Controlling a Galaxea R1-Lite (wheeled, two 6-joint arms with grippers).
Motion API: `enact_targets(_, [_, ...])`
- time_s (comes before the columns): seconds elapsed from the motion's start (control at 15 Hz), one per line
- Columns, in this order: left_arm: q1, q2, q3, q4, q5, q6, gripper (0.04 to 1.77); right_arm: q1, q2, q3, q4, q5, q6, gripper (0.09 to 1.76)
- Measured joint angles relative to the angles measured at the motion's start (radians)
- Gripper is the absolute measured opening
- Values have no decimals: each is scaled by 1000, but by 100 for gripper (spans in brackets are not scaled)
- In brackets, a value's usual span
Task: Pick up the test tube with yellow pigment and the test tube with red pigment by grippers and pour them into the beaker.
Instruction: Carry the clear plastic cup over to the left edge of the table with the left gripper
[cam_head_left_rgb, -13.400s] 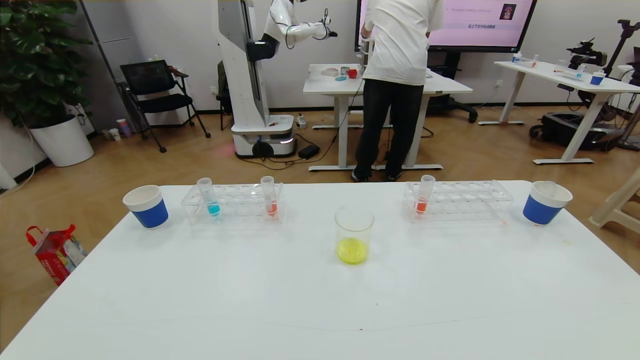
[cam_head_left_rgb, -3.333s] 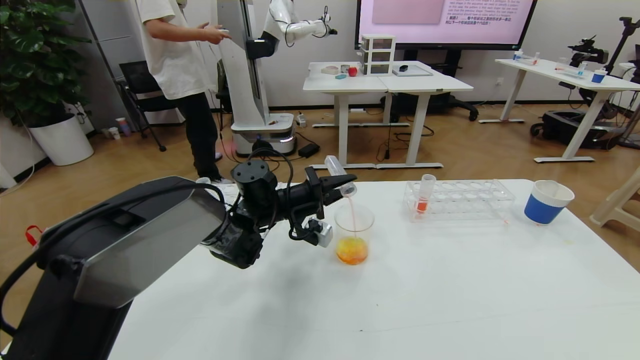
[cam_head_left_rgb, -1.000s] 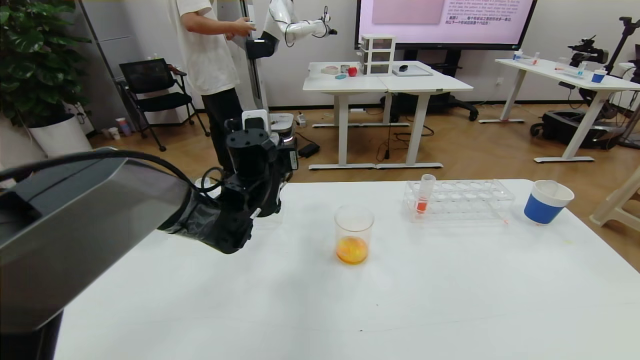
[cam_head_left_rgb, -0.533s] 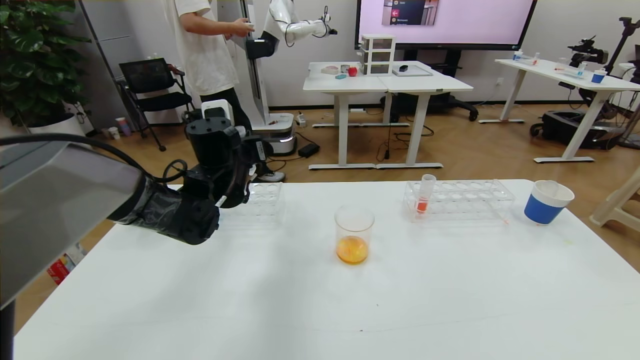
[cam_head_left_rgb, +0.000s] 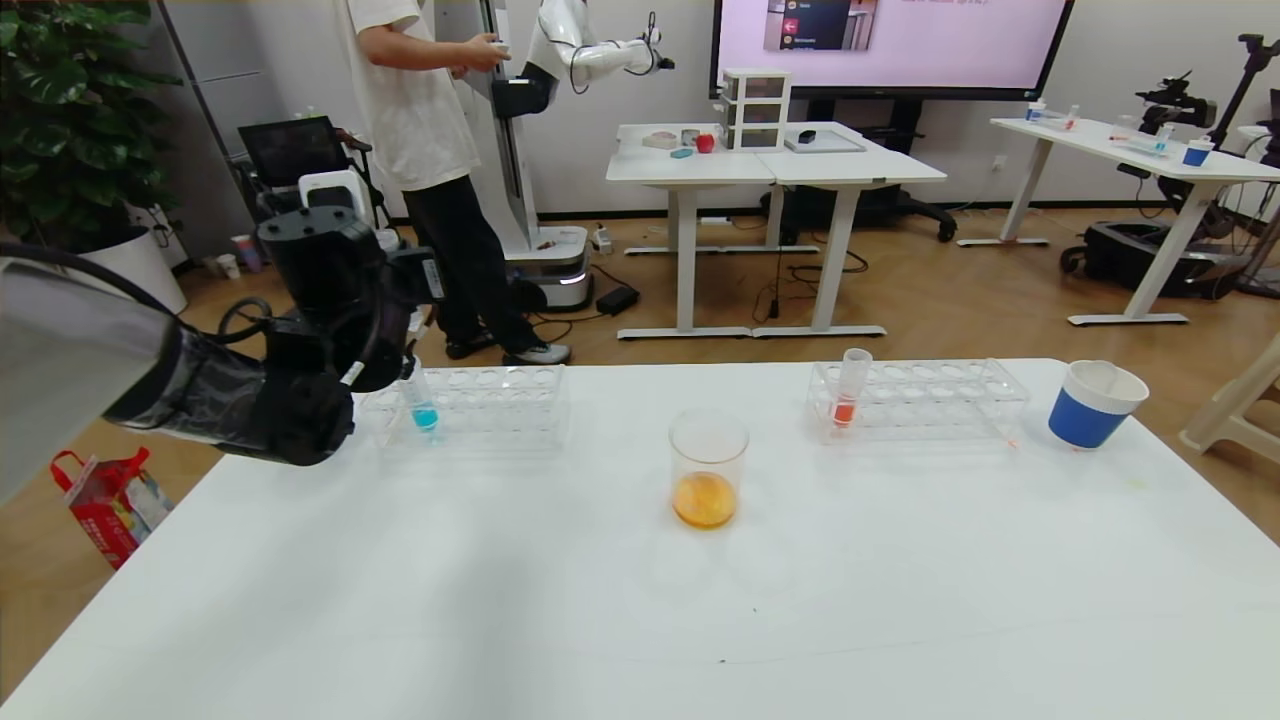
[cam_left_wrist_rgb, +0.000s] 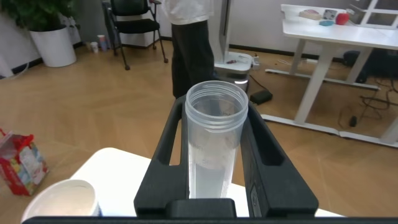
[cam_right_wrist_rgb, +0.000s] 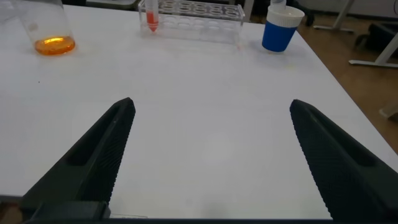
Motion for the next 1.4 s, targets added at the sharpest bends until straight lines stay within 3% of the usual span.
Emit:
enact_targets(0.47, [244,-67,64,41,-130,-16,50,0,0,0,0,0,0,174])
enact_targets(0.6, [286,-60,76,39,-143,-38,50,0,0,0,0,0,0,174])
enact_targets(0.93, [320,14,110,-13,-134,-77,50,0,0,0,0,0,0,174])
enact_targets(1.13, [320,97,108,-117,-133,-70,50,0,0,0,0,0,0,174])
enact_targets(1.4, [330,194,86,-144,-129,-73,50,0,0,0,0,0,0,174])
